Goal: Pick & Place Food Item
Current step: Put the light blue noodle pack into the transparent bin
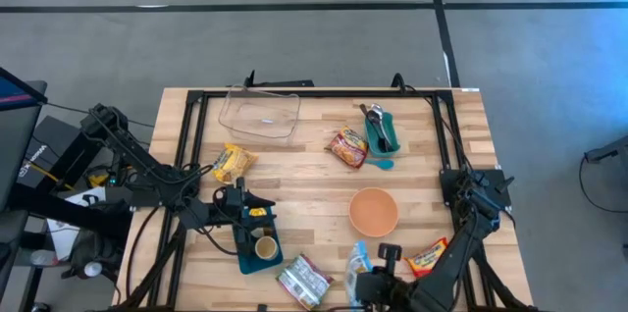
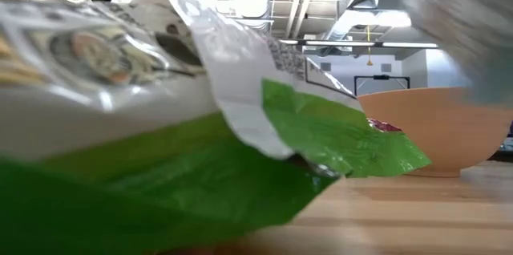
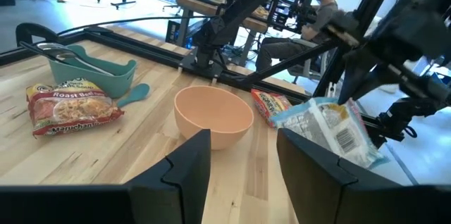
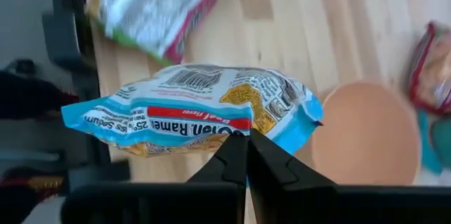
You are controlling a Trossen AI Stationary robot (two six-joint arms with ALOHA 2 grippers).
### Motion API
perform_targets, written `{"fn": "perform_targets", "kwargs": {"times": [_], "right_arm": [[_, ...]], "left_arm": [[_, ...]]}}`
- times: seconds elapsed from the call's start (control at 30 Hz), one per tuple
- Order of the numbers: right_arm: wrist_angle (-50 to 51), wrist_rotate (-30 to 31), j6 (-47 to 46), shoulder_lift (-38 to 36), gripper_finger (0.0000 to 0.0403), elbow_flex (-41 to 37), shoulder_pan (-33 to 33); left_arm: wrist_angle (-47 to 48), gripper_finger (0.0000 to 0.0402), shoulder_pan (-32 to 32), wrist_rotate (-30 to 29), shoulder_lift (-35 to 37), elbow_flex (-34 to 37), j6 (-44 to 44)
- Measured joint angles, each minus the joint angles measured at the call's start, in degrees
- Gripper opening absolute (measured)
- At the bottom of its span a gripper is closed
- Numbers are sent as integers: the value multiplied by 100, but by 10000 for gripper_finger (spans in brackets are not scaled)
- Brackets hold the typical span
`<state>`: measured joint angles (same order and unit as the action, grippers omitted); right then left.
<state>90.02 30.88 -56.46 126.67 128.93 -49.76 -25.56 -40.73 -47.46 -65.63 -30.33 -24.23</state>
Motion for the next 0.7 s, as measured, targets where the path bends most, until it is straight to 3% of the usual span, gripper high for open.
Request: {"fn": "perform_targets", "kwargs": {"times": [0.23, 0.7], "right_arm": [[1, 217, 694, 0, 0, 596, 395], [-2, 160, 1244, -533, 0, 561, 1523]], "left_arm": [[0, 159, 0, -2, 0, 0, 171], [14, 159, -1, 0, 0, 0, 943]]}}
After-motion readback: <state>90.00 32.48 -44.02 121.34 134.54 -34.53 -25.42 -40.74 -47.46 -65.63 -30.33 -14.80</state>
